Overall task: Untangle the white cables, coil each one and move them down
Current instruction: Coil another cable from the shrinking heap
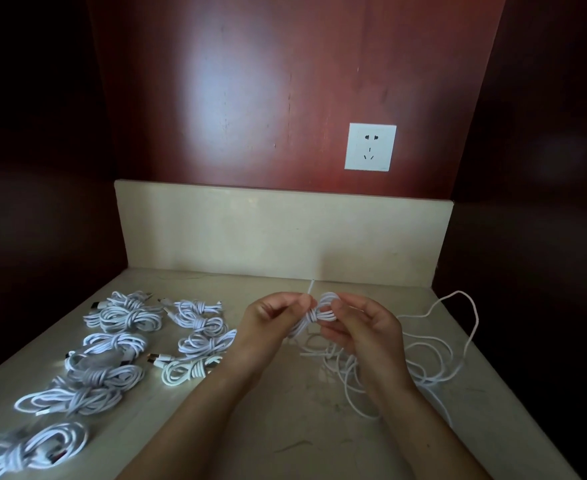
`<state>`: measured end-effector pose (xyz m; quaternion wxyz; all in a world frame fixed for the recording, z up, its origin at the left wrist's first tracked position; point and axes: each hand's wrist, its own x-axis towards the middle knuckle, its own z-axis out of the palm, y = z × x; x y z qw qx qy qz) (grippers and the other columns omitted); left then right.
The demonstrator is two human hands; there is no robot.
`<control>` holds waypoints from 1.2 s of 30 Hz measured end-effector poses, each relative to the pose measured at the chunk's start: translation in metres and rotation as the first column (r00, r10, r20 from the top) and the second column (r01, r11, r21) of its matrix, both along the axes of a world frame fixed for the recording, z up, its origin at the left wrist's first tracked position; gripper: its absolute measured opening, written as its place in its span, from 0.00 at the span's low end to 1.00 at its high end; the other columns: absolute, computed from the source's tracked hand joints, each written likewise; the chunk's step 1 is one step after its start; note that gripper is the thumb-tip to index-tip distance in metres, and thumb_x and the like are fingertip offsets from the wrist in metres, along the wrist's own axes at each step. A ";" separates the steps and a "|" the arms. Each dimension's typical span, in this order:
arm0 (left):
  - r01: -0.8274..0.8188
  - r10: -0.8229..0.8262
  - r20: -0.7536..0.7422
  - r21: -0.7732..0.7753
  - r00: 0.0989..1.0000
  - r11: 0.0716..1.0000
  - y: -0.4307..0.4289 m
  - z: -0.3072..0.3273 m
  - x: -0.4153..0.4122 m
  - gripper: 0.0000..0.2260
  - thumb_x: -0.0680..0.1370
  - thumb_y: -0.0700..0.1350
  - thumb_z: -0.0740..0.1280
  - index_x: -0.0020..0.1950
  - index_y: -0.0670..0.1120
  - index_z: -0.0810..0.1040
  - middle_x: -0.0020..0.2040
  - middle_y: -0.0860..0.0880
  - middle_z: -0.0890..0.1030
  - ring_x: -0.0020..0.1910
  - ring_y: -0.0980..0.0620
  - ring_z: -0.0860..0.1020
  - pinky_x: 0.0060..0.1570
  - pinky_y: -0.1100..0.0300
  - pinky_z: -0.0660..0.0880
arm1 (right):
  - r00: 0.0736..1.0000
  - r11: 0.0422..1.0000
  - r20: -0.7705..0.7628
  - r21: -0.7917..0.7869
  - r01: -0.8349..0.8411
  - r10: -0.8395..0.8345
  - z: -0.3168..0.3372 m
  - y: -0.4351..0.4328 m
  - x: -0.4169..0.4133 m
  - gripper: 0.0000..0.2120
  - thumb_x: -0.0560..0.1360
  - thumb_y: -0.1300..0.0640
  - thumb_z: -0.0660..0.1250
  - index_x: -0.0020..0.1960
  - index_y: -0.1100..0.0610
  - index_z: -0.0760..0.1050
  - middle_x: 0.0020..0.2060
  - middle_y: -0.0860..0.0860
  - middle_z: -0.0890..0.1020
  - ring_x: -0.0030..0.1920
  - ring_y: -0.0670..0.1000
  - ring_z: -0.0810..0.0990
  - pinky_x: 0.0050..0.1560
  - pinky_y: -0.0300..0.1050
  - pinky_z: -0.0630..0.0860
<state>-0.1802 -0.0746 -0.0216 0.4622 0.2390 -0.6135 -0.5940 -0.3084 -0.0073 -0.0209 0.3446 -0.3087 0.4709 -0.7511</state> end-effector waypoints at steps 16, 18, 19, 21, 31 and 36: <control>0.002 0.148 0.360 -0.383 0.921 0.924 -0.018 -0.017 0.002 0.15 0.75 0.39 0.72 0.30 0.48 0.73 0.40 0.46 0.75 0.43 0.62 0.73 0.46 0.71 0.67 | 0.952 0.999 -0.306 -0.042 -0.011 -0.003 -0.005 0.003 0.006 0.05 0.75 0.66 0.69 0.48 0.58 0.81 0.39 0.54 0.86 0.40 0.50 0.85 0.42 0.44 0.83; 0.047 0.110 0.387 -0.374 0.916 0.926 -0.020 -0.017 0.002 0.14 0.74 0.43 0.73 0.30 0.42 0.75 0.36 0.47 0.75 0.38 0.60 0.73 0.41 0.68 0.68 | 0.939 1.000 -0.345 -0.023 -0.010 0.002 -0.007 0.002 0.005 0.06 0.76 0.66 0.69 0.48 0.58 0.81 0.39 0.54 0.86 0.39 0.50 0.85 0.41 0.44 0.82; 0.071 0.077 0.388 -0.353 0.918 0.933 -0.020 -0.016 0.003 0.15 0.74 0.45 0.73 0.30 0.41 0.76 0.33 0.48 0.75 0.34 0.59 0.73 0.38 0.66 0.69 | 0.932 1.000 -0.362 -0.015 -0.010 0.004 -0.008 0.002 0.004 0.06 0.76 0.66 0.68 0.48 0.57 0.81 0.39 0.54 0.85 0.39 0.51 0.85 0.40 0.44 0.82; 0.084 0.035 0.389 -0.284 0.921 0.955 -0.019 -0.014 0.004 0.17 0.73 0.48 0.75 0.28 0.44 0.76 0.30 0.49 0.74 0.29 0.57 0.71 0.34 0.62 0.68 | 0.920 1.000 -0.393 -0.007 -0.009 0.006 -0.009 0.002 0.004 0.08 0.76 0.67 0.67 0.48 0.56 0.81 0.39 0.54 0.85 0.38 0.50 0.84 0.38 0.44 0.82; -0.067 0.188 0.321 -0.354 0.928 0.933 -0.008 -0.006 0.009 0.18 0.65 0.49 0.81 0.25 0.48 0.73 0.30 0.49 0.79 0.28 0.55 0.74 0.32 0.60 0.70 | 0.955 0.999 -0.293 0.001 -0.045 0.043 -0.003 0.001 0.003 0.08 0.74 0.72 0.67 0.46 0.61 0.78 0.34 0.52 0.84 0.32 0.47 0.82 0.30 0.39 0.78; -0.072 0.212 0.332 -0.388 0.919 0.919 -0.005 -0.007 0.007 0.17 0.63 0.55 0.80 0.40 0.54 0.74 0.34 0.52 0.80 0.29 0.52 0.77 0.31 0.57 0.73 | 0.971 0.999 -0.236 0.020 -0.028 0.032 0.000 0.003 0.003 0.08 0.73 0.72 0.68 0.45 0.60 0.78 0.34 0.54 0.84 0.29 0.48 0.80 0.27 0.39 0.75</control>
